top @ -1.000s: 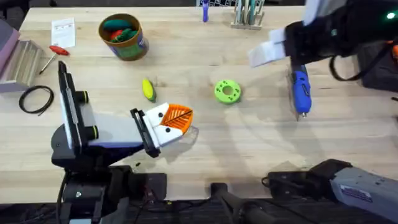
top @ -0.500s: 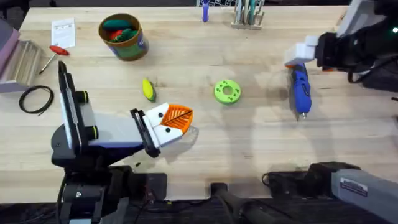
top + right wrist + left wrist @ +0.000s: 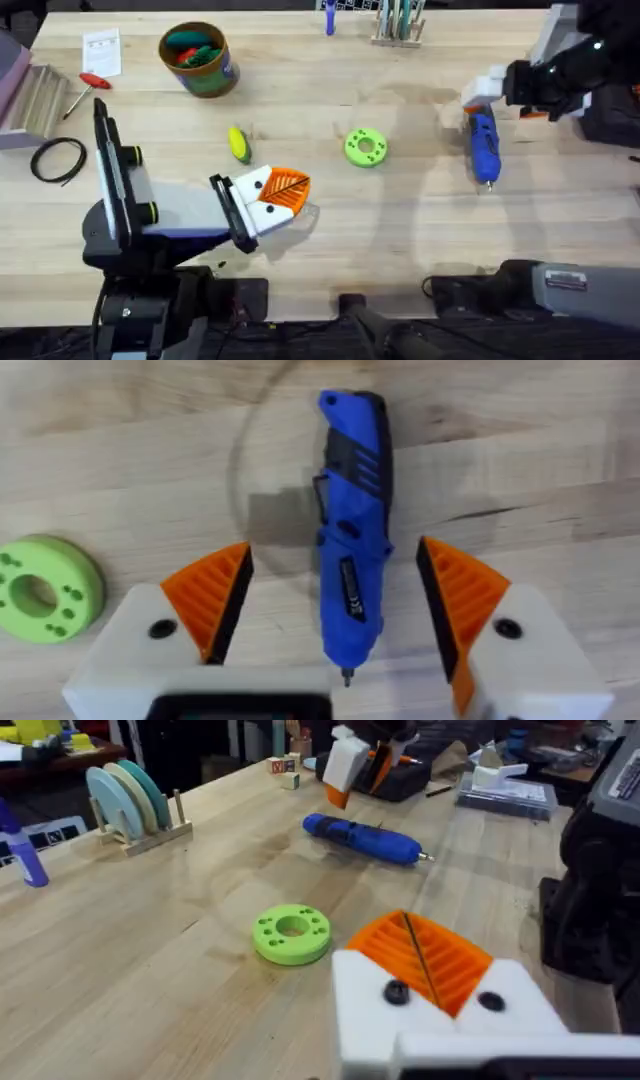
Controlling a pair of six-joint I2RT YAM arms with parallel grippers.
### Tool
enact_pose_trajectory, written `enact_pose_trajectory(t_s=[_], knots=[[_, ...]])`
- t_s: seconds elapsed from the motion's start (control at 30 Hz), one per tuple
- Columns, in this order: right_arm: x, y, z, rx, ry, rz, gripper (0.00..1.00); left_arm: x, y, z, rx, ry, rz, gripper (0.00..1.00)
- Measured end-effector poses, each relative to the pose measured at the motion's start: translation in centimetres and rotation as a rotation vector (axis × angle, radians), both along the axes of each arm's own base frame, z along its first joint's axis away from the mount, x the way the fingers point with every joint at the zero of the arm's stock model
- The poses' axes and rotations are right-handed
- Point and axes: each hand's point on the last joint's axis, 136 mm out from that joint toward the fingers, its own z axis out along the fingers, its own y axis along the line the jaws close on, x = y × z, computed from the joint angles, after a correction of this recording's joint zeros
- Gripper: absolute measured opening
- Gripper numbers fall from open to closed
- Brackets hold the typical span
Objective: Pick up the gripper from the table and insert it into the empty holder that is missing its gripper. Then pick up a screw, insert it into the mounting hole, and use the screwdriver to tighten it. Finally, clean up the table by picking up the vegetable and placing it into the bucket.
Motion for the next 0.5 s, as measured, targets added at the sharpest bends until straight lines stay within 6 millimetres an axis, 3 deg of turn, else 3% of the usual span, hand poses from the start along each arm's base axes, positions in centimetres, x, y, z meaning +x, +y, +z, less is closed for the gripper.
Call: enact_pose_trajectory(t_s=[0.3, 0.5], knots=[[0.3, -1.6, -4.6, -0.002, 0.139, 0.010, 0.991, 0.0, 0.0, 0.0, 0.000, 0.000, 0.000, 0.006], [1.6, -2.0, -6.2, -0.009, 0.137, 0.022, 0.991, 0.0, 0.0, 0.0, 0.000, 0.000, 0.000, 0.006]])
